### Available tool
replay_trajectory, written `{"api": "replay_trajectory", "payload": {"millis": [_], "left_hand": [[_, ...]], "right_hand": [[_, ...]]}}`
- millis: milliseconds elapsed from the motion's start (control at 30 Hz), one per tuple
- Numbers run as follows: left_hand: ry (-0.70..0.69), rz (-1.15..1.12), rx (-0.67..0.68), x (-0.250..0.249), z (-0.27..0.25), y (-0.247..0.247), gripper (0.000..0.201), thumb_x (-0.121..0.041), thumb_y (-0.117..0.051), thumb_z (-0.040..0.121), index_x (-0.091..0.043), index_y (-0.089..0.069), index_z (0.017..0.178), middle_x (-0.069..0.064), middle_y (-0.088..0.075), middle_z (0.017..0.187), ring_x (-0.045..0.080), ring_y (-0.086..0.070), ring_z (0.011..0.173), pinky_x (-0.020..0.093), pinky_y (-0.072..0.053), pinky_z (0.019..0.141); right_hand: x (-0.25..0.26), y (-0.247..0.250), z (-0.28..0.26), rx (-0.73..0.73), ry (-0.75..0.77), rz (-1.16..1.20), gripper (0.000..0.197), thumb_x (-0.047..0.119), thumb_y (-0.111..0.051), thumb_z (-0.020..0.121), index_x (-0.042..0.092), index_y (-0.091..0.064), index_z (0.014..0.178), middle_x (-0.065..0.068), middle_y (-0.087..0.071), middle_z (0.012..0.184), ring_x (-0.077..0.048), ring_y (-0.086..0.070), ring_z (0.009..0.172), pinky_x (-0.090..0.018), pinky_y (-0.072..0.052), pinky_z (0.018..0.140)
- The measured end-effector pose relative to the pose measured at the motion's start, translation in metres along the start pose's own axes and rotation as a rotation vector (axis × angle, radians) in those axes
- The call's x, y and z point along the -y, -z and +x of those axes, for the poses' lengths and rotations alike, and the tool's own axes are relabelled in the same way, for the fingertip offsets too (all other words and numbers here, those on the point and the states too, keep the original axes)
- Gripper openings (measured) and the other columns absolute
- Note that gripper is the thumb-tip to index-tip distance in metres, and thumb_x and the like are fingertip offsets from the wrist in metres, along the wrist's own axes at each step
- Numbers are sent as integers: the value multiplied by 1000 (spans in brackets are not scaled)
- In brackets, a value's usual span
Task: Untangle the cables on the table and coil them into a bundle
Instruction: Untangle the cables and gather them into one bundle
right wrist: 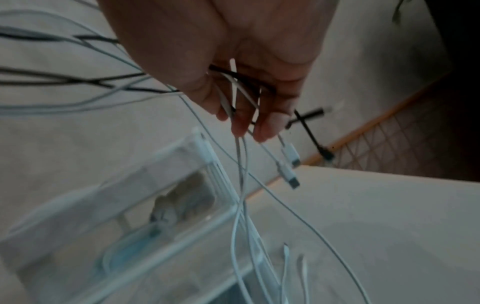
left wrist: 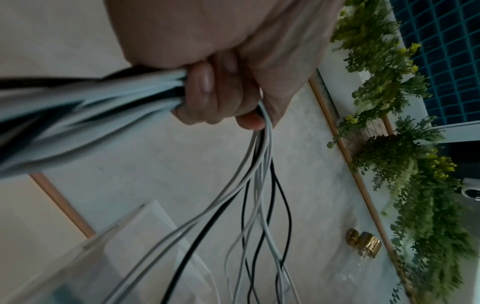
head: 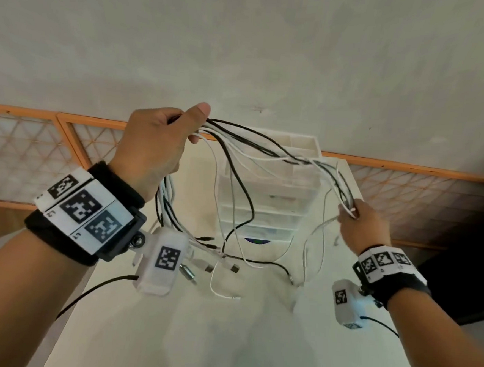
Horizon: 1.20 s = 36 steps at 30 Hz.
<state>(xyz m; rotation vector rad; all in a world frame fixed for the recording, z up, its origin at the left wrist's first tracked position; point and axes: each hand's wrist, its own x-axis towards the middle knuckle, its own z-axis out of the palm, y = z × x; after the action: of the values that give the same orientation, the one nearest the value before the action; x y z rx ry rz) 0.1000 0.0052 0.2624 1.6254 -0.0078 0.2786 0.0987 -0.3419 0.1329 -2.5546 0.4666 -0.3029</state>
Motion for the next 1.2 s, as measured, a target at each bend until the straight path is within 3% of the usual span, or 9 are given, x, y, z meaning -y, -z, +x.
{"api": "replay_trajectory", "payload": {"millis": [100, 300, 467, 633, 700, 833, 967, 1067, 1200], "left_hand": [[20, -28, -34, 2, 0, 2, 50, -45, -70, 86, -19, -54, 48, 8, -26, 51, 19, -17, 39, 28, -16, 45], [58, 22, 55, 14, -7, -7, 46, -46, -69, 87, -14, -57, 57, -7, -28, 39, 13, -18, 35, 22, -19, 43], [88, 54, 86, 15, -11, -18, 44, -45, -65, 90, -13, -57, 61, -11, -32, 35, 11, -19, 33, 23, -19, 43], [89, 63, 82, 9, -12, -26, 46, -45, -63, 91, -3, -57, 73, -11, -34, 34, 11, -19, 33, 24, -19, 42], [92, 39, 96, 7, -14, -25, 48, -46, -66, 89, -4, -55, 68, -6, -28, 41, 14, -17, 36, 23, -18, 43], [129, -39, 140, 1, -17, -22, 45, -45, -68, 88, -11, -55, 62, 1, -18, 52, 17, -11, 44, 24, -15, 44], [87, 2, 110, 1, -17, -16, 49, -43, -67, 89, 0, -56, 70, -5, -26, 44, 16, -13, 41, 25, -16, 43], [72, 50, 40, 7, -13, -7, 54, -41, -65, 91, 11, -58, 78, -11, -38, 34, 15, -17, 37, 26, -18, 43], [88, 59, 18, 16, -17, -5, 43, -39, -65, 92, -6, -57, 64, -12, -40, 33, 11, -19, 34, 25, -19, 43]], "right_hand": [[-4, 7, -9, -248, 124, 116, 25, 12, -59, 94, 10, -63, 119, -13, -70, 104, -37, -63, 98, -33, -43, 83], [-26, -33, -38, 346, 50, -160, 88, 23, -71, 78, 38, -26, 151, -7, -52, 139, -32, -52, 126, -50, -45, 102], [37, -27, -51, 27, 220, 41, 86, 25, -75, 70, 30, -34, 145, -9, -38, 140, -33, -47, 123, -53, -47, 99], [107, -19, -81, -326, 633, 292, 30, 29, -76, 74, 14, -68, 99, -3, -54, 103, -17, -58, 87, -28, -51, 63], [117, -30, -87, -209, 601, 203, 21, 34, -73, 79, 18, -71, 92, 5, -58, 90, -13, -57, 77, -27, -51, 60], [113, -53, -68, 204, 364, 89, 43, 42, -65, 90, 23, -62, 129, 3, -62, 129, -17, -59, 114, -35, -48, 100], [106, -61, -60, 397, 282, 398, 10, 34, -65, 92, 26, -72, 90, 12, -72, 92, -5, -59, 61, -32, -56, 74], [85, -52, -60, 401, 219, 373, 20, 34, -65, 93, 26, -69, 74, 12, -68, 64, -2, -58, 46, -21, -48, 56], [56, -37, -57, 387, 121, 306, 32, 40, -70, 88, 16, -72, 67, -2, -65, 51, -9, -58, 42, -21, -50, 53]]}}
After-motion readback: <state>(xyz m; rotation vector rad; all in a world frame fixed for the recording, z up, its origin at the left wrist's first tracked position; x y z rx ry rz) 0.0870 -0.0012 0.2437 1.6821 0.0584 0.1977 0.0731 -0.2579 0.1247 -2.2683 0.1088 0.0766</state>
